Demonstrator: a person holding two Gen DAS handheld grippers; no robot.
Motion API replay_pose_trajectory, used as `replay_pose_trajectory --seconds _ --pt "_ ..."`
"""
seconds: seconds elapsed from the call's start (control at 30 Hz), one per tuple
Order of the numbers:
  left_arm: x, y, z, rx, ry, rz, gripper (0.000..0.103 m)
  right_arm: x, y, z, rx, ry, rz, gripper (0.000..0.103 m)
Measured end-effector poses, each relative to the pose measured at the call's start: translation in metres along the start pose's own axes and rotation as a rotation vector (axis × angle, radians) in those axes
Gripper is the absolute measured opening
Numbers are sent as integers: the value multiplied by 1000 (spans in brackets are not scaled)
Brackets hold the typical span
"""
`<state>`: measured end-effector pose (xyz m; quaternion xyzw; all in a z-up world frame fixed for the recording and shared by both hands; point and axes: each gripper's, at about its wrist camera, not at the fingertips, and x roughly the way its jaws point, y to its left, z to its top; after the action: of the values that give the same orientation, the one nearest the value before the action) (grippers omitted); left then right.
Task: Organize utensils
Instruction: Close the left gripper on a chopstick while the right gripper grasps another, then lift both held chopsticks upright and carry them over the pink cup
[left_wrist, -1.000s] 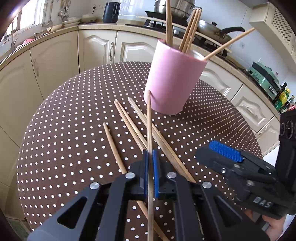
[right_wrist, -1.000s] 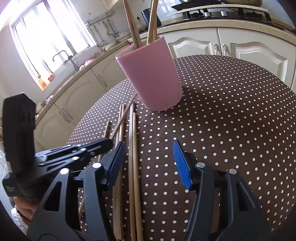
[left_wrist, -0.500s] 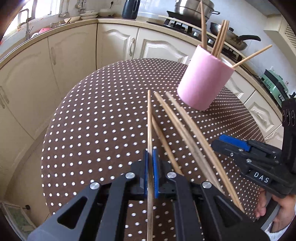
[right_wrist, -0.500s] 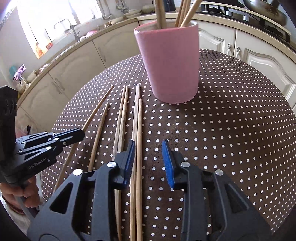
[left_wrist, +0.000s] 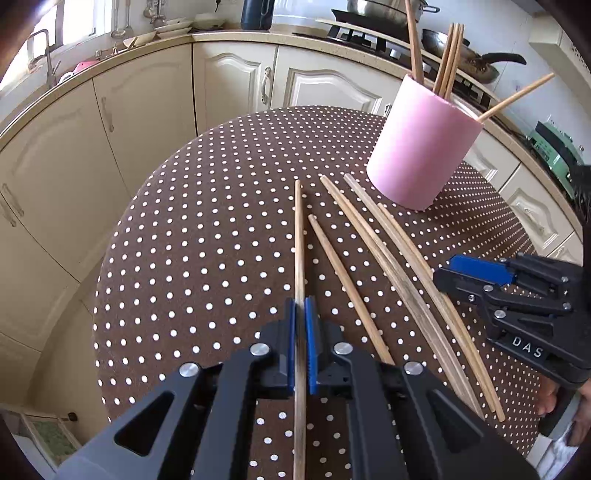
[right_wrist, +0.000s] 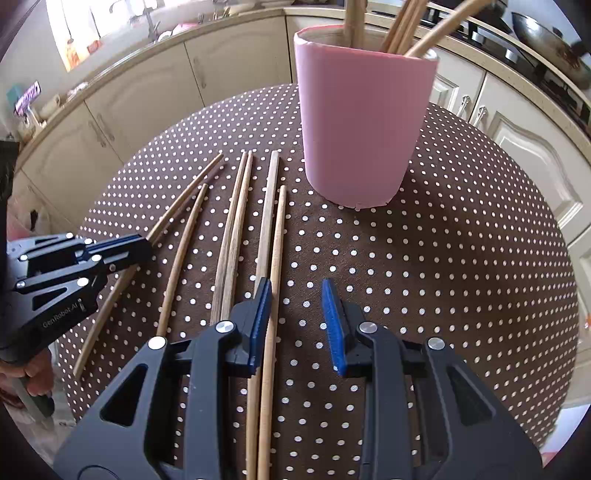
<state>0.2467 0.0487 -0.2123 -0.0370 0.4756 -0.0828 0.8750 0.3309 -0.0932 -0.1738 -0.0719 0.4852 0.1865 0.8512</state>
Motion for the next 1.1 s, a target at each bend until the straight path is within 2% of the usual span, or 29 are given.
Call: replay_pose_trajectory --seconds 0.13,0.33,0.47,0.53,0.63,0.67,0.9,1.1 --pt "4 -6 8 42 37 13 7 4 15 11 -56 49 -19 28" --pt "11 -4 23 32 103 -7 12 14 28 30 -97 133 -26 27" --pt "14 -9 27 47 115 15 13 22 33 44 -114 172 -24 24" --pt "15 -13 29 46 113 20 13 23 34 48 -114 178 -19 20" --pt "16 -16 29 45 111 26 10 25 23 56 -104 180 -17 9" --pt "17 -17 29 48 110 39 6 26 23 57 -107 175 -17 8" --pt "15 -17 25 56 90 46 6 25 16 47 -92 129 0 6" --pt "10 -11 19 18 38 -4 6 16 -1 24 -40 73 91 6"
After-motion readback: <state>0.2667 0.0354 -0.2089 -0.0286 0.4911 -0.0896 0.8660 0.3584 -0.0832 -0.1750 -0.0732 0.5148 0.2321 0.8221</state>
